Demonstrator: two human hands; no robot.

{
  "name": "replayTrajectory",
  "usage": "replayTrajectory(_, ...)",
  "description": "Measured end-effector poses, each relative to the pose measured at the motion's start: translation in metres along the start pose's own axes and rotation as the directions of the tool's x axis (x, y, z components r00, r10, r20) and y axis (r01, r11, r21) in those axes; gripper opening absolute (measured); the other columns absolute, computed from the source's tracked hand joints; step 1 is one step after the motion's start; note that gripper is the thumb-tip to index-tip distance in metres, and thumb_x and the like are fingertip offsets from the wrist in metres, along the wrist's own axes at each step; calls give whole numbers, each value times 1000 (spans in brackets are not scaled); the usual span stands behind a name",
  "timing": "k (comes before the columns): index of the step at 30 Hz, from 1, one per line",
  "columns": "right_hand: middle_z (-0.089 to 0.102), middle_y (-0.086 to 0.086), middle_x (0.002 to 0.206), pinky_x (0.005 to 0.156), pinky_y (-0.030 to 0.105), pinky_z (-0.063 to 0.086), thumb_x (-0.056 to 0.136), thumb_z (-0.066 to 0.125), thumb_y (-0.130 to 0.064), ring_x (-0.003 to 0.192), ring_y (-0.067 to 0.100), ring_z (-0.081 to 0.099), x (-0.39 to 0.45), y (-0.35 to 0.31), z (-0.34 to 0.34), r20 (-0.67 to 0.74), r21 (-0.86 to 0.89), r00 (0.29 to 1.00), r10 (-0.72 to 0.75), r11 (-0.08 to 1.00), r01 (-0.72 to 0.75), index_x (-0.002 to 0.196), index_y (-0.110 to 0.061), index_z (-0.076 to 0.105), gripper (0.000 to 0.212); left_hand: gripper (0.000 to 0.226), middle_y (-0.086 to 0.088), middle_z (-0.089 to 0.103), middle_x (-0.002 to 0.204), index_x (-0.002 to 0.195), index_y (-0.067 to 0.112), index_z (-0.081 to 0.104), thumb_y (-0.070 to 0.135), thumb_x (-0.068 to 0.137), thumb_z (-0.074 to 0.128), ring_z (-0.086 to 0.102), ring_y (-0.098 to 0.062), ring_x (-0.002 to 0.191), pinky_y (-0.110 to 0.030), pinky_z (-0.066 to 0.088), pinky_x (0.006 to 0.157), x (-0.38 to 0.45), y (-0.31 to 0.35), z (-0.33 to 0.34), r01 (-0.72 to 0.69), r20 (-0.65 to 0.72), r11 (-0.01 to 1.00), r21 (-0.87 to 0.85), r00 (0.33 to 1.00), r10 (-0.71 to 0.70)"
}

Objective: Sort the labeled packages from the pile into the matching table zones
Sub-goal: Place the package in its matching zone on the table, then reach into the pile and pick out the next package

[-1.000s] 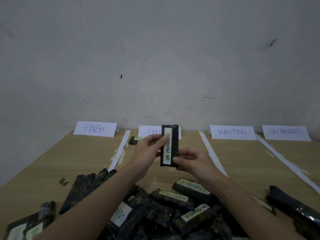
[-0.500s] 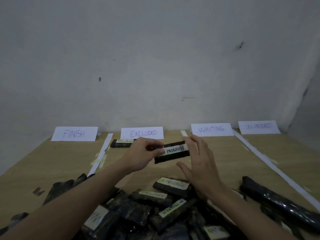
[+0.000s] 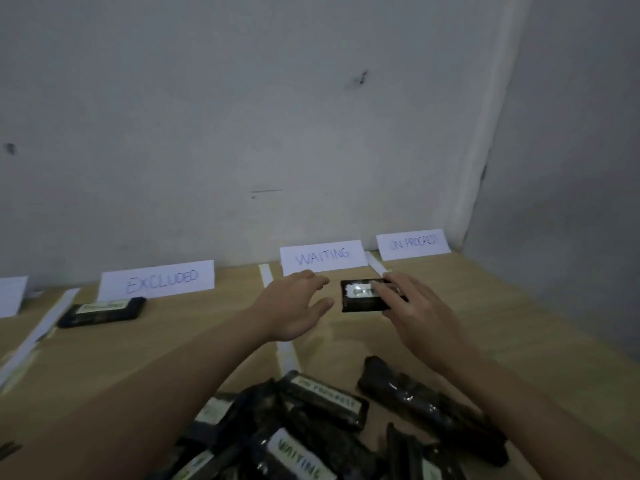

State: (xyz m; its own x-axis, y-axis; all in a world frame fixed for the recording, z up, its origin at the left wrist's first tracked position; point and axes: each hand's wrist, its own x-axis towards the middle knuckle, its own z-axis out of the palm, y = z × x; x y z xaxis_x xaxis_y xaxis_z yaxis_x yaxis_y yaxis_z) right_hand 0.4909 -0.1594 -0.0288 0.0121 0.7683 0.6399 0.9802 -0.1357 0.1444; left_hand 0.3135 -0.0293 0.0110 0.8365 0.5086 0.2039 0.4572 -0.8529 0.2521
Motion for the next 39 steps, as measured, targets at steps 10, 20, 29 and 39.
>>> replayTrajectory(10,52,17,122,84,38,46,76,61,0,108,34,53,26,163,113,269,106,942,199,966,-234,122,-2,53,47,49,-1,32,148,140,18,30,40,97,31,31,-19,135,-36,26,109,118,15,90,-211,190,957,197,966,174)
replayTrajectory(20,48,12,124,93,30,36,85,49,-1,110,27,50,68,212,170,466,245,871,158,922,-298,126,-7,49,42,61,7,27,150,143,25,25,50,88,12,23,-10,138,-32,16,114,161,-12,122,-343,249,921,185,923,294)
replayTrajectory(29,51,5,133,106,38,28,84,36,-19,121,23,47,57,157,131,388,225,921,-21,972,-72,130,-12,47,48,59,5,29,149,142,25,26,49,89,14,26,-13,137,-32,18,112,129,-13,101,-333,286,923,191,919,272)
replayTrajectory(39,59,-2,119,88,39,45,89,39,-35,109,17,53,2,40,11,399,368,908,-131,930,-28,118,-17,57,39,59,1,39,143,137,21,40,43,87,16,37,-16,132,-35,32,106,30,2,47,-316,302,942,114,914,271)
